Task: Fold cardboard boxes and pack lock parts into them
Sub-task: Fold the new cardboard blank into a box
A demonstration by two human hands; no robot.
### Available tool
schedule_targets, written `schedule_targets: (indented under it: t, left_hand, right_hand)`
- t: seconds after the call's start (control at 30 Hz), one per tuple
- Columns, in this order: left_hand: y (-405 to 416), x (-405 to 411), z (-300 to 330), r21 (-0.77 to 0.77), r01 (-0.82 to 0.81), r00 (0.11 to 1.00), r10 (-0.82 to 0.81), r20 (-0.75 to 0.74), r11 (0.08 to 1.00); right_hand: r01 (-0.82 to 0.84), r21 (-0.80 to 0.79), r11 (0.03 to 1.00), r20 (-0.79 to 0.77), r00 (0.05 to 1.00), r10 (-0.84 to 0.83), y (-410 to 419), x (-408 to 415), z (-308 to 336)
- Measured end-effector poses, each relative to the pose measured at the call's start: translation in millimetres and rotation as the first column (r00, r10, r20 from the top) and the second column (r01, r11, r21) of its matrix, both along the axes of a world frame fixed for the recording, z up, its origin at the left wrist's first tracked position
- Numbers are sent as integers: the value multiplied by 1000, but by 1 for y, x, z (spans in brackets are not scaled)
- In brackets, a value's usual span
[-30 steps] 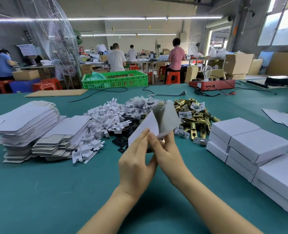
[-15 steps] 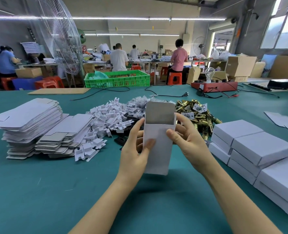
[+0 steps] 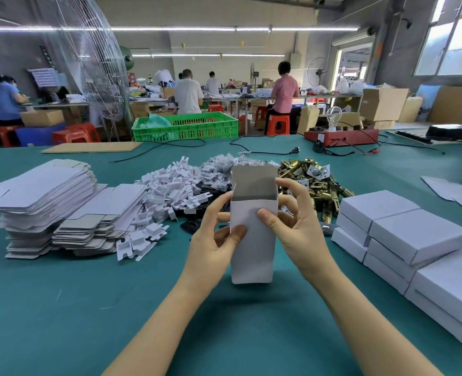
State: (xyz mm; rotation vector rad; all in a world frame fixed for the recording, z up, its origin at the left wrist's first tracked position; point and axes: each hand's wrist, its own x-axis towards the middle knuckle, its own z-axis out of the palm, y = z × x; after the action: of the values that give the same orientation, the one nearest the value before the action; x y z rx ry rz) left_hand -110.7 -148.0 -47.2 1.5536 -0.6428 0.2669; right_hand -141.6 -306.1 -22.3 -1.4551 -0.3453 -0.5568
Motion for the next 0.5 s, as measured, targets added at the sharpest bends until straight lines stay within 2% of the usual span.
schedule_targets:
  t: [0.17,0.4,0.5]
  left_hand:
    - [7,4,1,98,86,996,-85,-12,992]
    - [9,4,4,124,118,993,-117,-14,985]
    - [10,3,6,83,84,996,-84,-6,993]
  right_hand:
    - [5,-28,1000,-1,1000,-5,-1,0,0]
    - [20,-60,998,-10,1000,-21,-3,-1,0]
    - [2,-63,998,-22,1000,-4,-3,-2,0]
